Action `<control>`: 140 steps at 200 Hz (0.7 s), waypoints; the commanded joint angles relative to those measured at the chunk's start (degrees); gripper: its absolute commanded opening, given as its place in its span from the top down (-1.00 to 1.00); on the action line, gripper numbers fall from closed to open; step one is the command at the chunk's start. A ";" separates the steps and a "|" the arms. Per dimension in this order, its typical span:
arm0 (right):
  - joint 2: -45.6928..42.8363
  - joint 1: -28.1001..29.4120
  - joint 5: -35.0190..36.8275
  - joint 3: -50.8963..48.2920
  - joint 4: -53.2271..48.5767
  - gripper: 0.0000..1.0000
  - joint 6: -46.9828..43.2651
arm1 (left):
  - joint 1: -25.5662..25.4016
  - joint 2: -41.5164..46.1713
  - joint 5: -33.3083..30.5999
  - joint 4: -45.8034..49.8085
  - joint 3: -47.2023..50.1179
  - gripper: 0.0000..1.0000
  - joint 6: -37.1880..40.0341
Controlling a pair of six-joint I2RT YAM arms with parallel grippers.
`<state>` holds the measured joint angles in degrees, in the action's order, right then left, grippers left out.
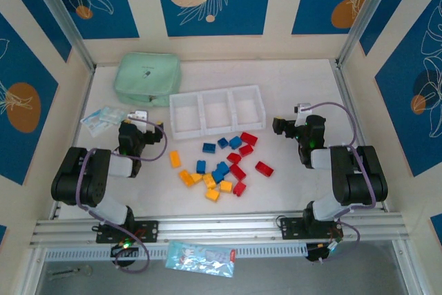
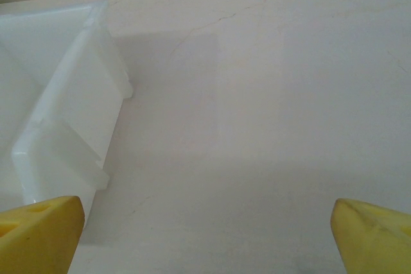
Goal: Sort the legos into containers by color
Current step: Pick up the lego from the center of the table.
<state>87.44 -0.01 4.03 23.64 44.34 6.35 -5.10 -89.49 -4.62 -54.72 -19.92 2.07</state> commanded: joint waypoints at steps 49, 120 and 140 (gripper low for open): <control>-9.18 -1.01 -0.38 1.11 -7.62 -0.98 1.03 | 0.62 11.01 1.35 -3.27 6.15 -0.99 0.58; -23.55 -5.84 0.88 10.93 -41.38 -0.98 23.12 | 0.80 35.11 3.76 30.84 0.26 -0.99 -11.38; -25.60 -8.26 -3.73 9.64 -43.68 -0.98 28.76 | 0.80 38.62 4.72 29.78 1.72 -0.99 -16.37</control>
<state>64.51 -5.72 4.27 33.32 12.60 23.77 -4.97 -54.72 -2.61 -32.42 -17.63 -6.22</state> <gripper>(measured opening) 0.990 0.993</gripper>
